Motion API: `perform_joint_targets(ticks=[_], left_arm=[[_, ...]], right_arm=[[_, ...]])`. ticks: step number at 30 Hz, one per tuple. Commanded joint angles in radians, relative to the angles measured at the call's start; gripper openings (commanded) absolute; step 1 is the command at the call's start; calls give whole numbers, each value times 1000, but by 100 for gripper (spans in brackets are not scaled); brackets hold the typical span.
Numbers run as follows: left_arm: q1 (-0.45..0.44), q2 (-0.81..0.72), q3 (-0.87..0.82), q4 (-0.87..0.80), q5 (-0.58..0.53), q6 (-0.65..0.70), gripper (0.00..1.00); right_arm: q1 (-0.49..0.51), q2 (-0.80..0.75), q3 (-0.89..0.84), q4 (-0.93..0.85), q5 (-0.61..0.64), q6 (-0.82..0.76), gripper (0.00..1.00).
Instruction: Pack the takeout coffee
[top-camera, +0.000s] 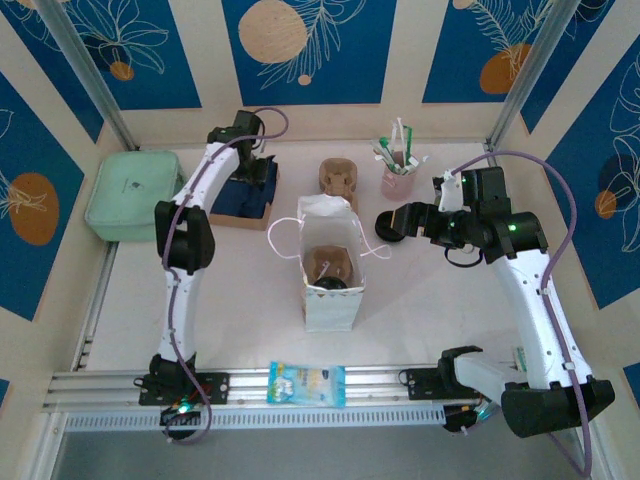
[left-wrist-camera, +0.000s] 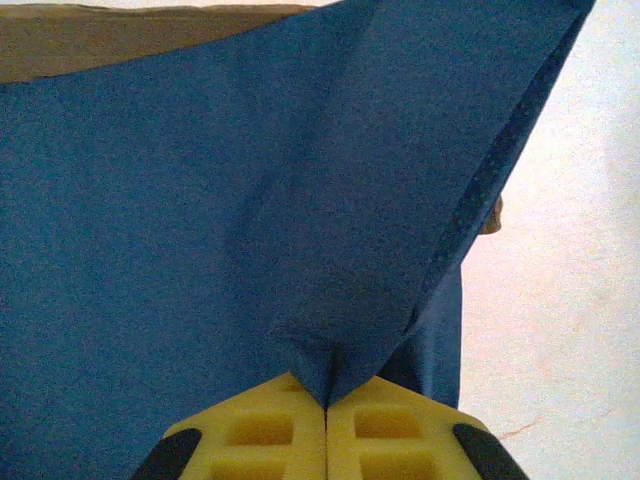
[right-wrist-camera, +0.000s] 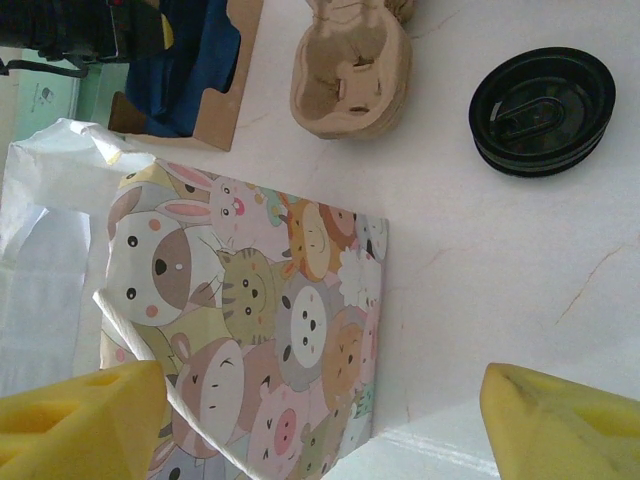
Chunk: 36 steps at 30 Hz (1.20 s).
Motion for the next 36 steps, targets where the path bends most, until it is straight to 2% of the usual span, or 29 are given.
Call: perform_joint_targets(ticks=[1,9,23,36], left_arm=[[36,-79,26,-14,14,-15,6],[99,-155,23,-19,44,-23,4],[109,-283,26,0,70,-23,3],[107,-264,8,-41,108,-8,2]], right_arm=[[-5,-15,-5,-5,-24,1,82],[-5,-8,-3,-1,-27,4,82],[1,-7,-1,2,-36,12,80],[4,-9,-3,4,-39,13,80]])
